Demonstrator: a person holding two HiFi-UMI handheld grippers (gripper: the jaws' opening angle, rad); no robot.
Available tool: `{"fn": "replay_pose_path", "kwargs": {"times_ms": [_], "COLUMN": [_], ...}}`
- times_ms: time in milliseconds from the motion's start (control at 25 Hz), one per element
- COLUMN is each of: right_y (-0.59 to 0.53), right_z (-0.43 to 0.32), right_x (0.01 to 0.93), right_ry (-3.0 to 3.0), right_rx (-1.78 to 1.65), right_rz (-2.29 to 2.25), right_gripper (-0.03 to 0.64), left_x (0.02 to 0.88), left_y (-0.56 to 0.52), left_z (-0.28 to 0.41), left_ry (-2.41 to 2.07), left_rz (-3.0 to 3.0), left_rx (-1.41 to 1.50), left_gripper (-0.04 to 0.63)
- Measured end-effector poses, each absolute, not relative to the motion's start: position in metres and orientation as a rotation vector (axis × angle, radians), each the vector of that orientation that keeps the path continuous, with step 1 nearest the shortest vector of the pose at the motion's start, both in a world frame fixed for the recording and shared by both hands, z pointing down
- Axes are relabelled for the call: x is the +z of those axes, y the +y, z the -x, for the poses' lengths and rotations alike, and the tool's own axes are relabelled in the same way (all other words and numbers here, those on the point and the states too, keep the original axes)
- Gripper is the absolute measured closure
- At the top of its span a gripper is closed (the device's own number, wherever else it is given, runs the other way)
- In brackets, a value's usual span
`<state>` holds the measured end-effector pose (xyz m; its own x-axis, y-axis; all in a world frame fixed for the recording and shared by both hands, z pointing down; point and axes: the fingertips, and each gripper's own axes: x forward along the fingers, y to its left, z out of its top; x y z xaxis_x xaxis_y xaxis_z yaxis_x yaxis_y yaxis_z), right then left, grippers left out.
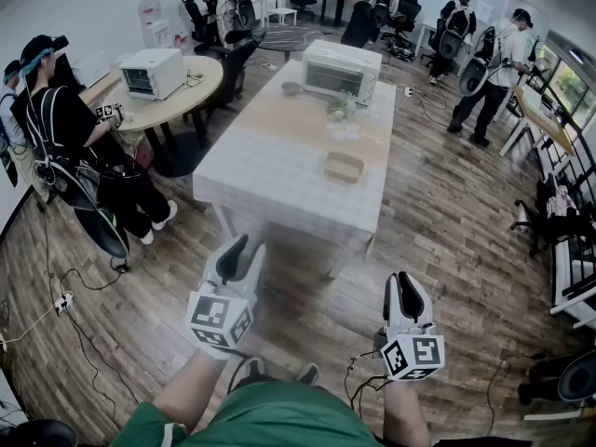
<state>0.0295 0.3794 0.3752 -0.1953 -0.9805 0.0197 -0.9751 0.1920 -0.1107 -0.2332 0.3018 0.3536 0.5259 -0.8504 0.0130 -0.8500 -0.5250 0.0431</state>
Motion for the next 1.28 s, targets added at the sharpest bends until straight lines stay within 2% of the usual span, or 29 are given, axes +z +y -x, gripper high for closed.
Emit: {"fn": "replay_pose_path", "kwargs": {"times_ms": [840,1280], "right_y": [0.377,0.288], "right_z": [-0.098,-0.133], "right_x": [0.401,0.408], "right_ry": [2.374,2.331], "right_rx": [-0.268,-0.301], "right_rz": [1.883,1.967], "right_gripper": [0.552,0.552], "left_x": [0.378,0.392], "left_y": [0.309,0.199], "left_z": [0.182,0.154], "left_ry": [-1.555,-1.501], "left_rz": [-2.628,-2.629], "left_rx": [0.011,0.005], "left_gripper": [0.466,0.466]}}
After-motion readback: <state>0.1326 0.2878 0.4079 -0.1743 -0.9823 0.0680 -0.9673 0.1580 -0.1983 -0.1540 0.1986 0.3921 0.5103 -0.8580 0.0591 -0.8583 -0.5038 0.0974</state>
